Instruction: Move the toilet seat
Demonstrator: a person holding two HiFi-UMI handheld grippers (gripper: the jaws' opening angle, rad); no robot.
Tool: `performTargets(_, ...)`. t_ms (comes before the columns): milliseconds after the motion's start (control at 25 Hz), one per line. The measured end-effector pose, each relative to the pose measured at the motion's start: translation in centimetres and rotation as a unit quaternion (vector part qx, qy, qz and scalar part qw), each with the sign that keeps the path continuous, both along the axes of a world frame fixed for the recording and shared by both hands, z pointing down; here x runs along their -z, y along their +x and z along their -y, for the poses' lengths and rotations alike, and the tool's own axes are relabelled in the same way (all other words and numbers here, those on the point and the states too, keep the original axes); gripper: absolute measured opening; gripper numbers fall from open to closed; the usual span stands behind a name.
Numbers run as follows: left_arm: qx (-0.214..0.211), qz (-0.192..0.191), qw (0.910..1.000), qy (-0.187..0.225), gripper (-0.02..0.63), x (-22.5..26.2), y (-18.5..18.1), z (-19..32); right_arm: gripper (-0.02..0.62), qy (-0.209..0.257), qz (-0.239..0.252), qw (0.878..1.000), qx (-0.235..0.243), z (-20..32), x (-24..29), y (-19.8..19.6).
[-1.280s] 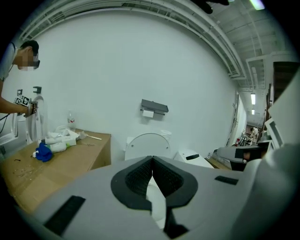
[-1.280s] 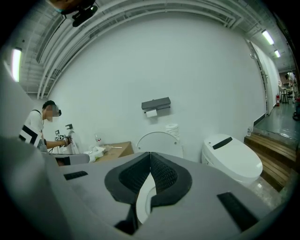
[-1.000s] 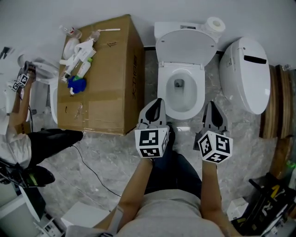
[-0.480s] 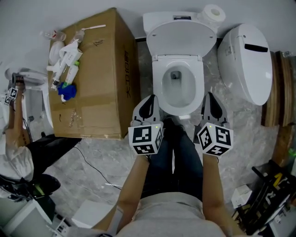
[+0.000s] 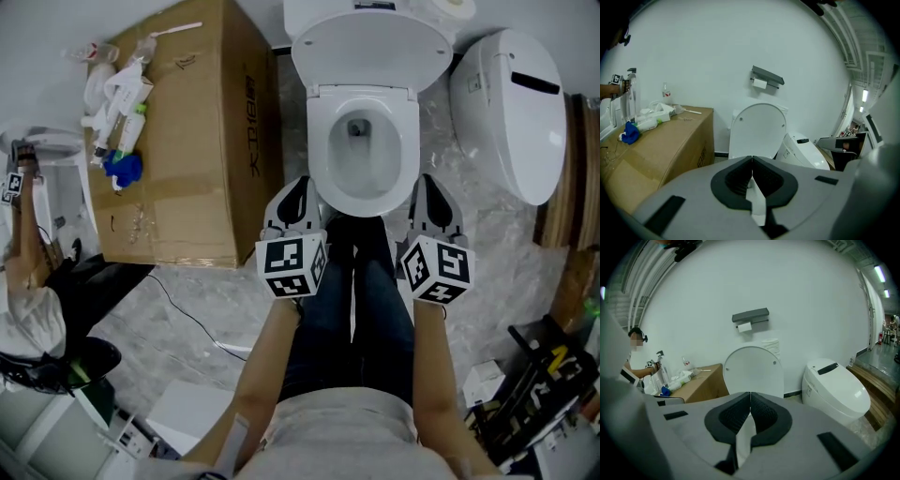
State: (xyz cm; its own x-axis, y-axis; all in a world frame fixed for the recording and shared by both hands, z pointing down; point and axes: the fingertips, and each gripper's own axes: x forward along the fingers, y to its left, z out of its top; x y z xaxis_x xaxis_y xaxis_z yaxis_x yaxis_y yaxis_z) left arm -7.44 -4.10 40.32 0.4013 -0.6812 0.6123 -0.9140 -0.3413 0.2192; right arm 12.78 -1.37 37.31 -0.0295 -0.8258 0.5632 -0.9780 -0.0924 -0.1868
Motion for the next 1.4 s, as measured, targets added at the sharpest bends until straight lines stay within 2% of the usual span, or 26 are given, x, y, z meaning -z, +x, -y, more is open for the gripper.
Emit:
performTargets(240,0.031,0.008,0.9980,-0.054,0.015,-4.7,-0.3,0.1,0.017,-0.046,0.000,0.999,0.004,0.2,-4.9,1.4)
performTargets(480,0.065,-0.017,0.9910,-0.116,0.017,-9.2,-0.6,-0.1,0.017,-0.090,-0.001,0.996,0.001,-0.5,-9.5,3.4)
performTargets(640,0.064,-0.010,0.9891,-0.133,0.018,-11.6,-0.8,-0.5,0.017,-0.111,0.020,0.994,0.009,-0.8,-12.3,3.9)
performTargets(800,0.058,0.003,0.9871,-0.149,0.018,-14.4,-0.9,-0.4,0.020,-0.129,0.040,0.990,0.038,-0.5,-15.2,3.6)
performTargets(880,0.059,0.009,0.9853,-0.160,0.027,-15.7,-1.1,-0.6,0.046,-0.145,0.047,0.987,0.055,-0.8,-16.8,3.2)
performTargets(1000,0.058,0.010,0.9825,-0.177,0.083,-17.5,-1.0,-1.1,0.063,-0.166,0.052,0.983,0.065,-1.6,-18.9,3.3)
performTargets(1400,0.034,0.021,0.9792,-0.199,0.115,-22.0,-0.3,-2.1,0.151,-0.199,0.067,0.976,0.063,-2.9,-23.5,4.2)
